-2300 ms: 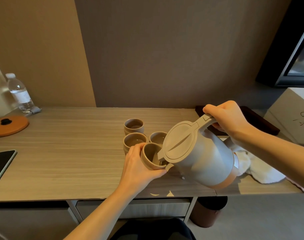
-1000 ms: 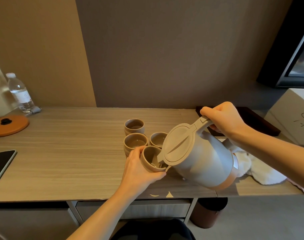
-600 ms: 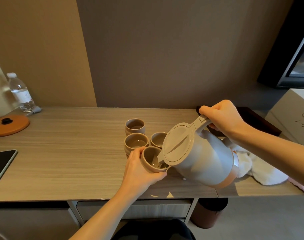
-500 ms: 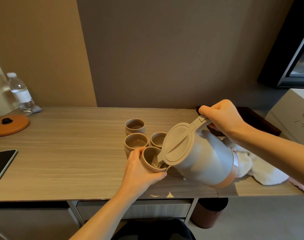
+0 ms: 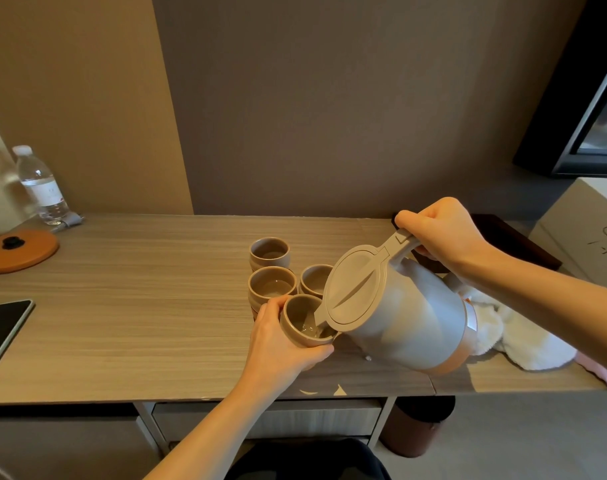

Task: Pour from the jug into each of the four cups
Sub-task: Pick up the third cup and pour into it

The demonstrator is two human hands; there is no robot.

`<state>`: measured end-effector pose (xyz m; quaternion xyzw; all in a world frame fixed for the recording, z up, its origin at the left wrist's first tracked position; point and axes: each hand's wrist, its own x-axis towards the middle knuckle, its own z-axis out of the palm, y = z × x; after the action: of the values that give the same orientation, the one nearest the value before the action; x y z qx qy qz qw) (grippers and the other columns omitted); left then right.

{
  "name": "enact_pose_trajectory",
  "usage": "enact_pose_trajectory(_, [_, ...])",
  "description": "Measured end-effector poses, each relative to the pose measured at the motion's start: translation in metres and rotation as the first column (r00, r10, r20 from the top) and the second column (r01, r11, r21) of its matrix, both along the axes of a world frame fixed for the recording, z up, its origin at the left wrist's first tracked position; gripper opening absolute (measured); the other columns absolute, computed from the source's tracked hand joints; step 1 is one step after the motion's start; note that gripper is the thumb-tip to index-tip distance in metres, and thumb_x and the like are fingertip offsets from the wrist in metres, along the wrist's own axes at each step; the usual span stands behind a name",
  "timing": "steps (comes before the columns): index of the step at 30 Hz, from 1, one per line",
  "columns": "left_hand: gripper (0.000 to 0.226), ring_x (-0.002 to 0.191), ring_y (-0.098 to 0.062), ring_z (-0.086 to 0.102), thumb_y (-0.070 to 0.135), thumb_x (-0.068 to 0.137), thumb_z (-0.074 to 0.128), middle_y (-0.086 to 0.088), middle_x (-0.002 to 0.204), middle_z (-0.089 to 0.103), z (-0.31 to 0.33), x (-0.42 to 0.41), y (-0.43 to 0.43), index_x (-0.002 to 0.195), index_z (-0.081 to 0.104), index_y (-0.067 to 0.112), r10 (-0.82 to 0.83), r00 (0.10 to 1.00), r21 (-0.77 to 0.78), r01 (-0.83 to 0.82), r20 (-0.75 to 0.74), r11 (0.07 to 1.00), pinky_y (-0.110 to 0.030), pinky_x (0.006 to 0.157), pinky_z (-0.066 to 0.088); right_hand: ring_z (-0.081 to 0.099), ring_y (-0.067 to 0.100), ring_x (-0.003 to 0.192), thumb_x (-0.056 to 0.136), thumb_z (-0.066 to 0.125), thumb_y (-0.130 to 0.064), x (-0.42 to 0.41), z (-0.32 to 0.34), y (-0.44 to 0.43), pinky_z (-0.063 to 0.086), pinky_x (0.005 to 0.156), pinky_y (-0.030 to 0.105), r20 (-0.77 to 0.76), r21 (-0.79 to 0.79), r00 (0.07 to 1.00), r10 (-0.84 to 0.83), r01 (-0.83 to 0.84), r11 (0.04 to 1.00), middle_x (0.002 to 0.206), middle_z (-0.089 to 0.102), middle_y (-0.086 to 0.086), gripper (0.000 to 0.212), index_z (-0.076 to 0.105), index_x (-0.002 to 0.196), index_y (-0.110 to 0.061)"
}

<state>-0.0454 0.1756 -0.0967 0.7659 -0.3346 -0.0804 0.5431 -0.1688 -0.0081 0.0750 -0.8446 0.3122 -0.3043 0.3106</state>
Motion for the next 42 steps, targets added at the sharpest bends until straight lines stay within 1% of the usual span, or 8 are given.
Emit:
enact_pose_trajectory(6, [0.094,0.111,-0.007,0.054,0.051,0.038,0.090,0.014,0.120,0.054,-0.0018,-0.0002,0.0000,0.118,0.044,0.038,0.006,1.000,-0.007,-0.006,-0.006,1.000,-0.018,0.082,0.047,0.052,0.021,0.055,0.087,0.058,-0.024,0.0008,-0.0002,0.0001,0.045,0.057,0.029,-0.002,-0.005,1.000,-0.003,0.003,1.000,0.063,0.059,0.021,0.042,0.062,0.052,-0.001])
enact_pose_trajectory(9, [0.091,0.110,-0.006,0.054,0.045,0.041,0.093,0.014,0.120,0.054,-0.0020,-0.0012,-0.0002,0.117,0.044,0.039,0.011,1.000,-0.016,-0.011,-0.013,1.000,-0.015,0.079,0.045,0.053,0.022,0.056,0.087,0.057,-0.024,0.0007,0.0001,-0.0002,0.047,0.058,0.030,0.001,-0.007,1.000,-0.007,0.007,1.000,0.065,0.060,0.024,0.042,0.063,0.055,0.003])
enact_pose_trajectory(15, [0.094,0.112,-0.009,0.054,0.049,0.038,0.091,0.013,0.121,0.054,-0.0030,-0.0001,-0.0006,0.119,0.044,0.038,0.016,1.000,-0.016,-0.016,-0.021,1.000,-0.025,0.086,0.052,0.053,0.021,0.054,0.085,0.058,-0.024,0.0011,-0.0008,-0.0006,0.048,0.060,0.033,0.000,-0.006,1.000,-0.011,0.011,1.000,0.059,0.059,0.018,0.042,0.063,0.052,0.000])
enact_pose_trajectory(21, [0.090,0.111,-0.007,0.054,0.046,0.040,0.093,0.013,0.121,0.054,-0.0043,-0.0015,-0.0013,0.113,0.042,0.043,0.008,0.999,-0.020,-0.009,-0.037,1.000,-0.016,0.080,0.046,0.050,0.019,0.049,0.085,0.058,-0.024,0.0019,-0.0006,-0.0004,0.047,0.060,0.034,-0.002,-0.013,1.000,-0.010,0.010,1.000,0.054,0.056,0.015,0.042,0.061,0.049,-0.002])
enact_pose_trajectory(28, [0.092,0.111,-0.009,0.055,0.052,0.036,0.089,0.012,0.120,0.056,-0.0040,-0.0041,-0.0006,0.115,0.044,0.040,0.003,0.998,-0.045,-0.006,-0.070,0.999,-0.023,0.086,0.051,0.051,0.019,0.049,0.084,0.059,-0.024,0.0021,0.0004,0.0002,0.049,0.061,0.036,0.003,-0.033,1.000,-0.006,0.006,0.999,0.054,0.058,0.016,0.043,0.059,0.045,-0.007])
enact_pose_trajectory(32, [0.092,0.111,-0.009,0.056,0.054,0.033,0.086,0.011,0.120,0.057,-0.0022,-0.0062,0.0005,0.114,0.046,0.038,-0.012,0.996,-0.064,0.006,-0.093,0.998,-0.027,0.088,0.052,0.057,0.024,0.055,0.085,0.058,-0.025,0.0030,0.0000,0.0009,0.052,0.064,0.039,-0.003,-0.050,1.000,0.002,-0.002,0.999,0.061,0.064,0.021,0.043,0.060,0.044,-0.010])
enact_pose_trajectory(35, [0.088,0.111,-0.007,0.056,0.053,0.034,0.087,0.011,0.119,0.057,-0.0019,-0.0068,0.0018,0.110,0.045,0.043,-0.025,0.994,-0.077,0.017,-0.103,0.997,-0.027,0.089,0.052,0.058,0.025,0.056,0.085,0.058,-0.025,0.0027,0.0002,0.0017,0.054,0.064,0.041,-0.004,-0.063,1.000,0.009,-0.010,0.998,0.061,0.064,0.023,0.044,0.059,0.043,-0.011])
enact_pose_trajectory(42, [0.085,0.111,-0.007,0.056,0.055,0.034,0.086,0.012,0.119,0.057,-0.0025,-0.0072,0.0010,0.108,0.045,0.044,-0.028,0.994,-0.080,0.020,-0.105,0.997,-0.026,0.089,0.052,0.063,0.042,0.065,0.083,0.058,-0.026,0.0037,0.0018,0.0019,0.056,0.067,0.048,-0.016,-0.070,1.000,0.008,-0.009,0.998,0.065,0.065,0.027,0.043,0.060,0.045,-0.007])
